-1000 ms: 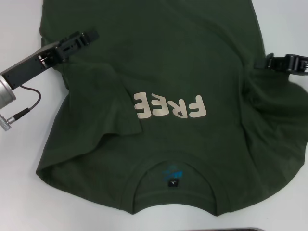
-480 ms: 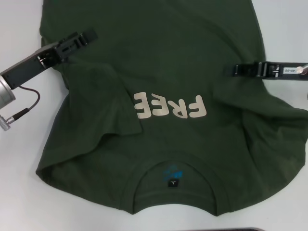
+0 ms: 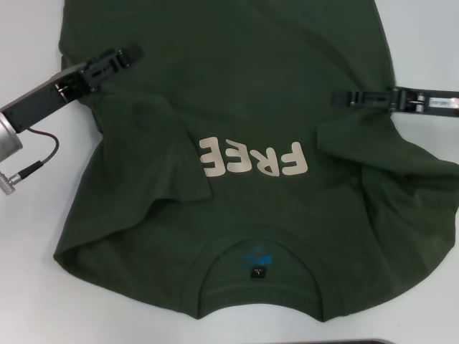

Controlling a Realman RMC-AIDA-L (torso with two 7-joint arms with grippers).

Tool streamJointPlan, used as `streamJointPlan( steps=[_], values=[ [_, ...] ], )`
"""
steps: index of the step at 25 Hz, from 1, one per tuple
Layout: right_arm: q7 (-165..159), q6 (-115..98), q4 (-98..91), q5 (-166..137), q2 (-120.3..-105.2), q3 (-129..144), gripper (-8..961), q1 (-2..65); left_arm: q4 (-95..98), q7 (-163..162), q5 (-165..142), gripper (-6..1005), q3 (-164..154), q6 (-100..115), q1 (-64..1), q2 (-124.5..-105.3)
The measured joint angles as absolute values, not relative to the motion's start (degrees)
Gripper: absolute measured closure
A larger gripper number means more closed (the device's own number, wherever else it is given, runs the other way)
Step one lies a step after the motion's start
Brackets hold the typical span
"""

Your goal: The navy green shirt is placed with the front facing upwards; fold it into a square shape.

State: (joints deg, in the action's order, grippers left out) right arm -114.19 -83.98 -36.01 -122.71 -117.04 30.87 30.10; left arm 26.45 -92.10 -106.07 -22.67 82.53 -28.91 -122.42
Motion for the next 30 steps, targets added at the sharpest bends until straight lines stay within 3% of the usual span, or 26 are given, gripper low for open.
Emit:
streamJointPlan(
  steps=[8, 20, 30],
  values=[
    [-113.9, -83.9, -36.1, -122.2, -113.57, 27.9, 265, 23.5, 26.5, -92.1, -106.1, 152, -22.7, 82.5, -28.7, -122.45],
    [-115.7, -84.6, -35.6, -122.6, -111.62, 27.5, 272, 17.5, 26.5, -92.6, -106.1, 153, -22.7, 82.7, -29.0, -122.53],
    [-115.6, -84.2, -33.4, -122.7, -111.54, 27.9, 275, 17.9, 26.5, -92.5, -106.2, 153, -22.7, 82.5, -29.0, -122.59]
  ],
)
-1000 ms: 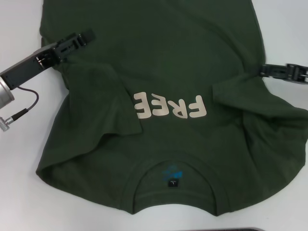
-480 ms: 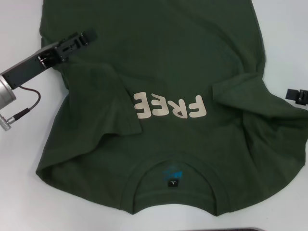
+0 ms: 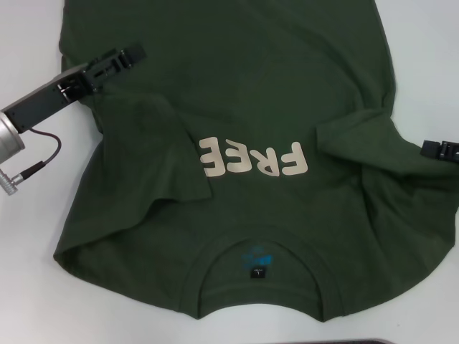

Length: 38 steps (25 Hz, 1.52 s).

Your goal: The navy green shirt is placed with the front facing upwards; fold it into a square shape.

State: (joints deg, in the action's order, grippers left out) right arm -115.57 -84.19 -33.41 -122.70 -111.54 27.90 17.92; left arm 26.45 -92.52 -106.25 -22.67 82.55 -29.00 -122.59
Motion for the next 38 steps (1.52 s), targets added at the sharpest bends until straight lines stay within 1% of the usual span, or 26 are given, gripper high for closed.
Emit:
streamJointPlan(
  steps=[11, 16, 22, 32, 38],
  values=[
    [-115.7, -84.1, -32.8, -122.7, -111.45, 27.5, 278, 18.4, 26.5, -92.5, -106.5, 153, -22.7, 82.5, -29.0, -122.65],
    [-115.7, -84.3, -32.4, -122.7, -111.43, 28.2, 323, 18.8, 26.5, -92.6, -106.5, 153, -22.7, 82.4, -29.0, -122.68],
    [-115.7, -83.8, -30.9, -123.3, -111.29, 28.0, 541, 19.5, 26.5, -92.5, -106.5, 152, -22.7, 82.4, -29.0, -122.68],
    [-115.8, -83.0, -30.9, -123.5, -111.62, 28.3, 571, 20.1, 26.5, -92.6, -106.5, 152, -22.7, 82.4, -28.9, -122.69],
    [-116.5, -80.7, -30.9, -123.5, -111.7, 27.7, 752, 20.0, 26.5, -92.6, -106.5, 152, -22.7, 82.6, -28.7, -122.69]
  ],
)
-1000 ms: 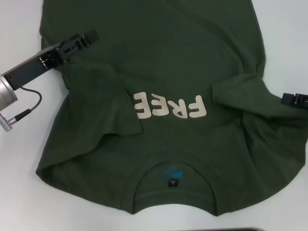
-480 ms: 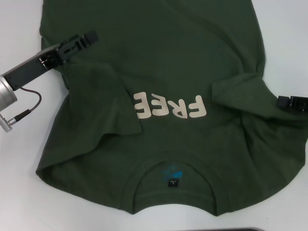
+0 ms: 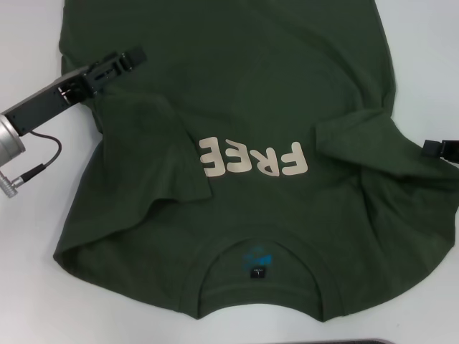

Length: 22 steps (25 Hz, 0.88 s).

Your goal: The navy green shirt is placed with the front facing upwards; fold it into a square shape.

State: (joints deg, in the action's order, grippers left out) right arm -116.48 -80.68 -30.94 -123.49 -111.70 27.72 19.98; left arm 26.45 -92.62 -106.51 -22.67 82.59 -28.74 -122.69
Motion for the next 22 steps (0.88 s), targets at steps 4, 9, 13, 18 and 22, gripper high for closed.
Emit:
streamJointPlan(
  steps=[4, 9, 13, 18, 22],
  values=[
    [-116.5, -80.6, -30.9, -123.5, -111.7, 28.0, 876, 20.0, 26.5, -92.6, -106.5, 152, -22.7, 82.6, -28.7, -122.69],
    [-117.2, -80.7, -30.8, -123.6, -111.7, 27.8, 677, 20.2, 26.5, -92.6, -106.5, 152, -22.7, 82.7, -28.7, -122.71],
    [-117.8, -80.4, -30.4, -123.5, -111.51, 27.6, 478, 20.2, 26.5, -92.6, -106.5, 152, -22.7, 82.7, -28.6, -122.75],
    [-118.0, -80.4, -30.3, -123.5, -111.9, 27.9, 429, 20.7, 26.5, -92.6, -106.5, 152, -22.7, 82.5, -28.7, -122.75],
    [-118.0, -80.3, -30.1, -123.5, -112.14, 28.0, 390, 21.3, 26.5, -92.6, -106.5, 153, -22.7, 82.6, -28.7, -122.65]
  ],
)
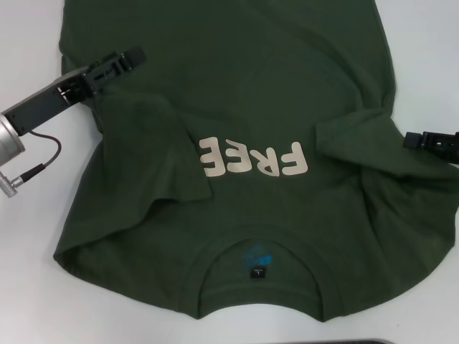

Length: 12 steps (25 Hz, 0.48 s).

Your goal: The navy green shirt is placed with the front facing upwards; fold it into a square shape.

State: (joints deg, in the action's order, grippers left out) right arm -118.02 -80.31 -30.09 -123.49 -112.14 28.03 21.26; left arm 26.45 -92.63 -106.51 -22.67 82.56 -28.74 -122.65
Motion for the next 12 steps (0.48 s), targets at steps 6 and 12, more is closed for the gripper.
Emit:
streamJointPlan(
  steps=[6, 12],
  values=[
    [-118.0, -80.0, -29.5, -123.5, -112.22, 28.1, 437, 21.6, 26.5, -92.6, -106.5, 153, -22.7, 82.6, -28.7, -122.61],
    [-117.7, -80.0, -29.5, -124.2, -112.22, 28.1, 613, 21.7, 26.5, -92.6, -106.5, 152, -22.7, 82.6, -28.6, -122.64]
  ],
)
